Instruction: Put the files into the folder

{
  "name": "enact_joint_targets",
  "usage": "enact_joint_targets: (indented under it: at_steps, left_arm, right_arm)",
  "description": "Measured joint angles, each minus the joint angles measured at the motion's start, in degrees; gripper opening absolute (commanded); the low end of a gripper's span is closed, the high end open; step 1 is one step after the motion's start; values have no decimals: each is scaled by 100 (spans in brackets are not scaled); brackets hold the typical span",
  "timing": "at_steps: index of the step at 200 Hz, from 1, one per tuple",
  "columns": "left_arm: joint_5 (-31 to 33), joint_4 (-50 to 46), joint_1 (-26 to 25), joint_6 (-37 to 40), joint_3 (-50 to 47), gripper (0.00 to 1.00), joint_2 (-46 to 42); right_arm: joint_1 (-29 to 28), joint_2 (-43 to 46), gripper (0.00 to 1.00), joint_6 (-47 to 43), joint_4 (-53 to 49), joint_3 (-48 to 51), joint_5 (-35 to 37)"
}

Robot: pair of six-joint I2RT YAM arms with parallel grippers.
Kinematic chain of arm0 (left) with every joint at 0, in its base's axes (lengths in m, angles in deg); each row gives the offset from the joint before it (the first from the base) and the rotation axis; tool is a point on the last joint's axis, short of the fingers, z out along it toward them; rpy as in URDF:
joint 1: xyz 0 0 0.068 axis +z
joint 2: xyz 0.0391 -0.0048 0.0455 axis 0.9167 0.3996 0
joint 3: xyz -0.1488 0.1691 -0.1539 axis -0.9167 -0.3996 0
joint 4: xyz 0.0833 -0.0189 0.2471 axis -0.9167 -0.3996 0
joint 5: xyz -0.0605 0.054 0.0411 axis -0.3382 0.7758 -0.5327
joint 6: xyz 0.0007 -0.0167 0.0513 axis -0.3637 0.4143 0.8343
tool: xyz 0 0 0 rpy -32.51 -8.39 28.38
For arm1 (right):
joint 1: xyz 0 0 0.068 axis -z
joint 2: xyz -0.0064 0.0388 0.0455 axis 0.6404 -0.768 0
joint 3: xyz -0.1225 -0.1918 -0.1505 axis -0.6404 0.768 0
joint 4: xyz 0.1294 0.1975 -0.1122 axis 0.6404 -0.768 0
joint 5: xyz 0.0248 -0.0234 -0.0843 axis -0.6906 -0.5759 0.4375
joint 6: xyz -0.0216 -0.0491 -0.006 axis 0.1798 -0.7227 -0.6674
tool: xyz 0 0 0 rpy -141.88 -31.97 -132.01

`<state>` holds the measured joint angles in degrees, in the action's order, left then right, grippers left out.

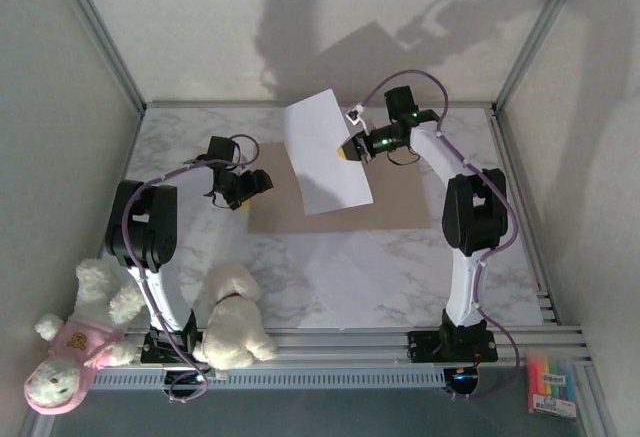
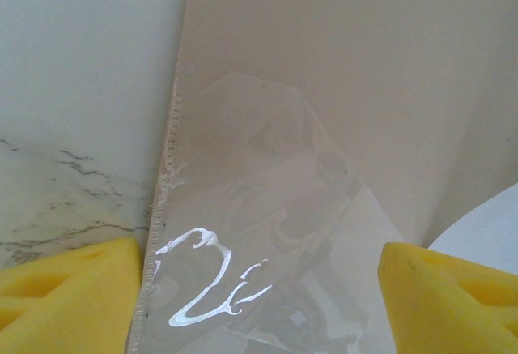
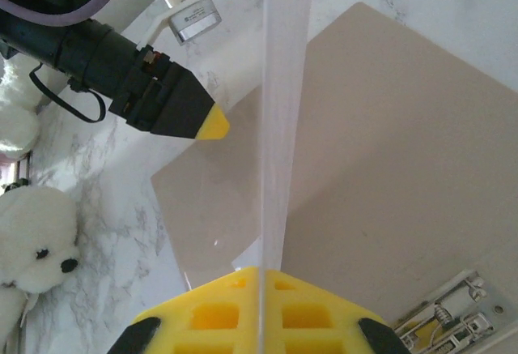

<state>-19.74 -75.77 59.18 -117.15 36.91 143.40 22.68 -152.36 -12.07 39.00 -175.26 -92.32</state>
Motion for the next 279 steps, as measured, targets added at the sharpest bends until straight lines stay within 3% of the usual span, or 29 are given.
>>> enact_joint_targets:
  at_steps: [279]
  left_arm:
    - [-24, 2, 0, -2, 0, 77, 0]
  right_arm:
    - [0, -1202, 0, 328, 505, -188, -907]
